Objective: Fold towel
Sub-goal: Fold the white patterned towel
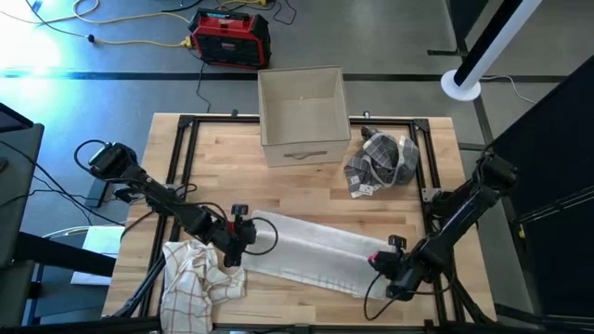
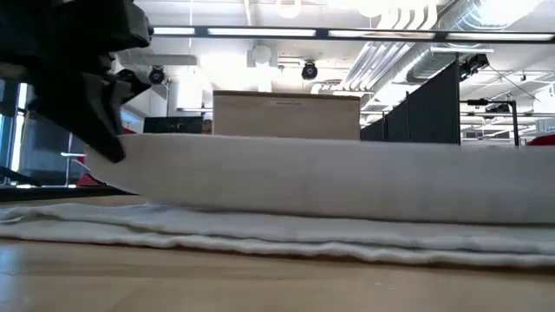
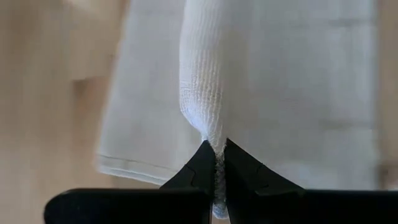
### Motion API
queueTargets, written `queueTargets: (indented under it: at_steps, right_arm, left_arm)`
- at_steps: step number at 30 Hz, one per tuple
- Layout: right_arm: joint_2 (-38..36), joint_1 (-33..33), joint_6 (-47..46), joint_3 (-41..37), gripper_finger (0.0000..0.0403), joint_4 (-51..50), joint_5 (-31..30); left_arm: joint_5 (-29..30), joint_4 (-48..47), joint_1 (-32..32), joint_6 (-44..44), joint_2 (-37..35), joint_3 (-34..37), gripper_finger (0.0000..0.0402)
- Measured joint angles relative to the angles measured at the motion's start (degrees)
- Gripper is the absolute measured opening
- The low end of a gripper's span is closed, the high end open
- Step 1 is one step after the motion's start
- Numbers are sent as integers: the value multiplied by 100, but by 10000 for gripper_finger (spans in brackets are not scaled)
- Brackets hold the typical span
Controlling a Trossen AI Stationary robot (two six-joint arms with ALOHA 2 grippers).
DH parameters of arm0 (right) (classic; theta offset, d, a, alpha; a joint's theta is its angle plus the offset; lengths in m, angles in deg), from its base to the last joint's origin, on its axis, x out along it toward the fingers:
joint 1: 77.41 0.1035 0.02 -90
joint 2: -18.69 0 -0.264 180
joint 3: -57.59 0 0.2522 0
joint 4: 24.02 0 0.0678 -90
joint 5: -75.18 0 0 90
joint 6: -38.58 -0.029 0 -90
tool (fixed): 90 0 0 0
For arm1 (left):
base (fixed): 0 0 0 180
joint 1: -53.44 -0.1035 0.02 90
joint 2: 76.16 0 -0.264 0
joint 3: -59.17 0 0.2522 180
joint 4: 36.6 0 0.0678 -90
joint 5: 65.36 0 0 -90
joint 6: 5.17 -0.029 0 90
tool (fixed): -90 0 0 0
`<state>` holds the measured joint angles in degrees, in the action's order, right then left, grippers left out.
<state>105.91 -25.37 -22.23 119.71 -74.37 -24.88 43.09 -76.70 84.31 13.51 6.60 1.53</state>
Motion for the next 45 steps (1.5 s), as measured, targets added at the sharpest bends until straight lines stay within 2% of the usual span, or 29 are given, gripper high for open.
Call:
queueTargets:
  at_steps: [3, 5, 10, 14, 18, 20, 23, 26, 31, 35, 38, 41, 45]
  right_arm:
    - [0, -14, -321, -22, 2, 184, 147]
    - [0, -79, -522, -37, 17, 211, 411]
    - [0, -154, -968, -43, 95, 370, 1009]
    - [-2, -148, -1124, -43, 147, 600, 1505]
    - [-5, -148, -1355, -43, 161, 617, 2019]
    - [-29, -137, -1491, -43, 156, 615, 2210]
    - [-90, -135, -1675, -43, 137, 614, 2200]
    - [-236, -137, -1771, -43, 113, 597, 1814]
    - [-469, -137, -1690, -43, 63, 604, 499]
    - [-407, -166, -1674, -43, 19, 584, -543]
    - [-248, -324, -1697, -43, 4, 582, -659]
    - [-36, -517, -1768, -43, 5, 580, -496]
    - [257, -766, -1764, -43, 1, 521, -98]
  left_arm:
    - [-445, 31, 0, 339, 0, 0, 7]
    - [-712, 114, -13, 419, 0, -1, 9]
    - [-1180, 78, -38, 808, 0, -2, 57]
    - [-1915, 81, -129, 1390, 0, -2, 104]
    - [-2850, 94, -133, 1646, 0, -2, 127]
    - [-3001, 69, -125, 1666, 0, -23, 130]
    - [-2619, 73, -118, 1658, 0, -76, 127]
    - [-1995, 31, -118, 1451, 0, -171, 119]
    - [-490, -98, -120, 1235, -7, -245, 95]
    - [141, -240, -133, 1223, -7, -181, 65]
    - [90, 5, -188, 1246, -7, 63, 40]
    - [-195, 593, -243, 1256, -7, 469, 12]
    - [-289, 1338, -244, 1353, -7, 936, 5]
